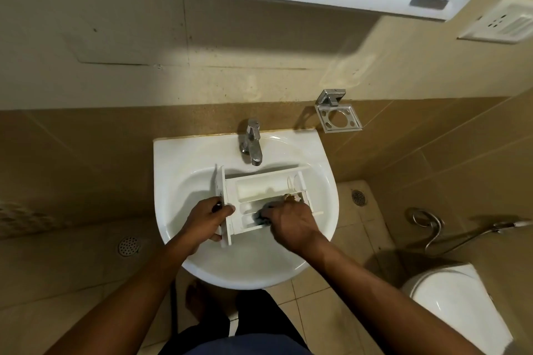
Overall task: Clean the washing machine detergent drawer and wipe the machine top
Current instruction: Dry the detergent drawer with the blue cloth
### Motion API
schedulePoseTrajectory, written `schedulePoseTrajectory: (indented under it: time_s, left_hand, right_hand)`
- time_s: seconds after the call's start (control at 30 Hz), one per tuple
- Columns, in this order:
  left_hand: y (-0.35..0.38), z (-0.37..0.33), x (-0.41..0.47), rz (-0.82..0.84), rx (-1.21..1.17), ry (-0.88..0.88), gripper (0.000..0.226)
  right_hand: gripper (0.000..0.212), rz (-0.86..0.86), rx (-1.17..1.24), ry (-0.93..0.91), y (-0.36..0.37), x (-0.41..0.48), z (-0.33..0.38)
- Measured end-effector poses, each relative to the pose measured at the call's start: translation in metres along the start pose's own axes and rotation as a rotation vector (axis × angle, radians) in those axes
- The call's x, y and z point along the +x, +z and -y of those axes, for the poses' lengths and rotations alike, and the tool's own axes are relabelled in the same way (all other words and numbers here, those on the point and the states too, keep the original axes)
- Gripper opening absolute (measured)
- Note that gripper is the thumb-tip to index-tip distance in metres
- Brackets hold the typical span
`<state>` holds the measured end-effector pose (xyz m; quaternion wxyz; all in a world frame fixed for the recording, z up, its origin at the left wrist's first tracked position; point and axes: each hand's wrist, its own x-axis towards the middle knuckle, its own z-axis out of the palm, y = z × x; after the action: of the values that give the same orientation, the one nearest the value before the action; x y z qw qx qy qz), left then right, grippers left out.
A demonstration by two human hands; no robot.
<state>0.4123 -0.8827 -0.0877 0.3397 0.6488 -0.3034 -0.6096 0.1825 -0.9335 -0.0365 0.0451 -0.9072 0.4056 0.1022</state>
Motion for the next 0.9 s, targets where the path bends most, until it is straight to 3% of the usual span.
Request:
schedulePoseTrajectory:
  time_s: [0.13, 0.3, 0.4, 0.5, 0.63, 0.8, 0.9]
  left_hand:
    - [0.006, 0.000, -0.003, -0.026, -0.026, 0.035, 0.014]
    - [-0.003, 0.012, -0.006, -0.085, -0.048, 0.039, 0.022]
    - [-0.010, 0.015, -0.008, -0.109, -0.094, 0.027, 0.027]
    - [-0.009, 0.014, -0.008, -0.082, -0.090, 0.035, 0.025]
    - [-0.010, 0.014, -0.007, -0.076, -0.111, 0.021, 0.026]
    - [-0.011, 0.015, -0.006, -0.082, -0.119, 0.020, 0.022]
    - [-0.010, 0.013, -0.006, -0.063, -0.103, 0.026, 0.022]
  right_hand:
    - [0.033, -0.027, -0.066, 0.125, -0.010, -0.004, -0.011]
    - [0.047, -0.010, 0.231, -0.028, -0.002, 0.001, 0.045]
    - [0.049, -0.064, 0.153, -0.046, -0.007, 0.004, 0.046]
    - [0.041, 0.000, -0.049, -0.009, -0.012, 0.005, 0.022]
    - [0.030, 0.031, -0.060, 0.061, -0.015, 0.006, 0.020]
    - [0.038, 0.026, 0.216, -0.054, -0.004, 0.014, 0.049]
    - [0.045, 0.017, 0.227, -0.035, -0.017, 0.014, 0.030]
